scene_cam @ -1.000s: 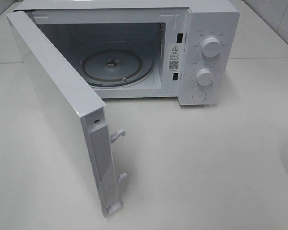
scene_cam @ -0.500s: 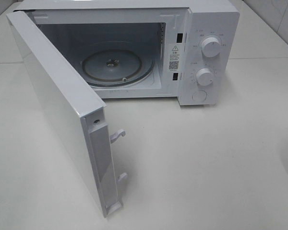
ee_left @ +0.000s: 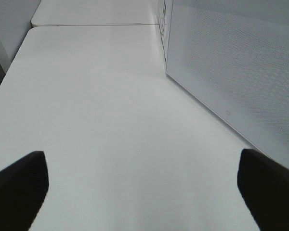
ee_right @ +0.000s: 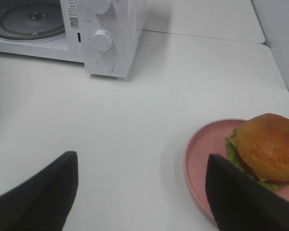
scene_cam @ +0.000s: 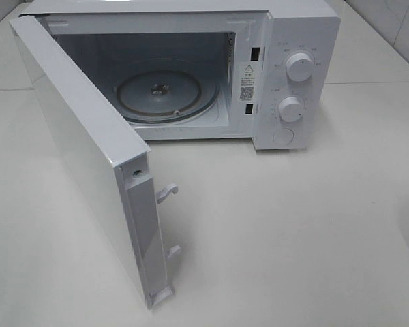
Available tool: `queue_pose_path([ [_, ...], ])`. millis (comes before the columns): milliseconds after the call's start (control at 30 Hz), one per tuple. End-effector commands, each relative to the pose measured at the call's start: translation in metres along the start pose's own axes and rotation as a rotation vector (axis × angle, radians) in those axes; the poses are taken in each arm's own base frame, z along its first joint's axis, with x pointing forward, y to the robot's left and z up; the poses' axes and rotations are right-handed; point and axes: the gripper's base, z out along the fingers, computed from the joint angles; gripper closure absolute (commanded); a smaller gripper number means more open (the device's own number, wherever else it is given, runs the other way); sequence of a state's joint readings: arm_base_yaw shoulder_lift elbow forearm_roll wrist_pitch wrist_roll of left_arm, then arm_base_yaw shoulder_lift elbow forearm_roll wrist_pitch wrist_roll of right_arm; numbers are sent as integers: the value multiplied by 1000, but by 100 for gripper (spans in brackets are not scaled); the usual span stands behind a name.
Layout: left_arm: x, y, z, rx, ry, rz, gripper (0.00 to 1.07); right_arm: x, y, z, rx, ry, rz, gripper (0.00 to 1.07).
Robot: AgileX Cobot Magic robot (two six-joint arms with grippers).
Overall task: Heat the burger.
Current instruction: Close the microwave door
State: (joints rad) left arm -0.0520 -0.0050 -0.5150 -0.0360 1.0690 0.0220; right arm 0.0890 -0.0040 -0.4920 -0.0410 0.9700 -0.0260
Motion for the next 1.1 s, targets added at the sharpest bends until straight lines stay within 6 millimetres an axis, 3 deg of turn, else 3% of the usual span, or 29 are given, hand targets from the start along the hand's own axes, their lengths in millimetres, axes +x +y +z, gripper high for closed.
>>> queue_pose_path([
  [33, 1, 0, -2, -3, -12, -1, 6, 2, 0, -4, 52, -32, 34, 34],
  [1100, 0, 0, -1, -3, -4, -1, 6, 2, 2, -4, 78, -30, 73, 34],
])
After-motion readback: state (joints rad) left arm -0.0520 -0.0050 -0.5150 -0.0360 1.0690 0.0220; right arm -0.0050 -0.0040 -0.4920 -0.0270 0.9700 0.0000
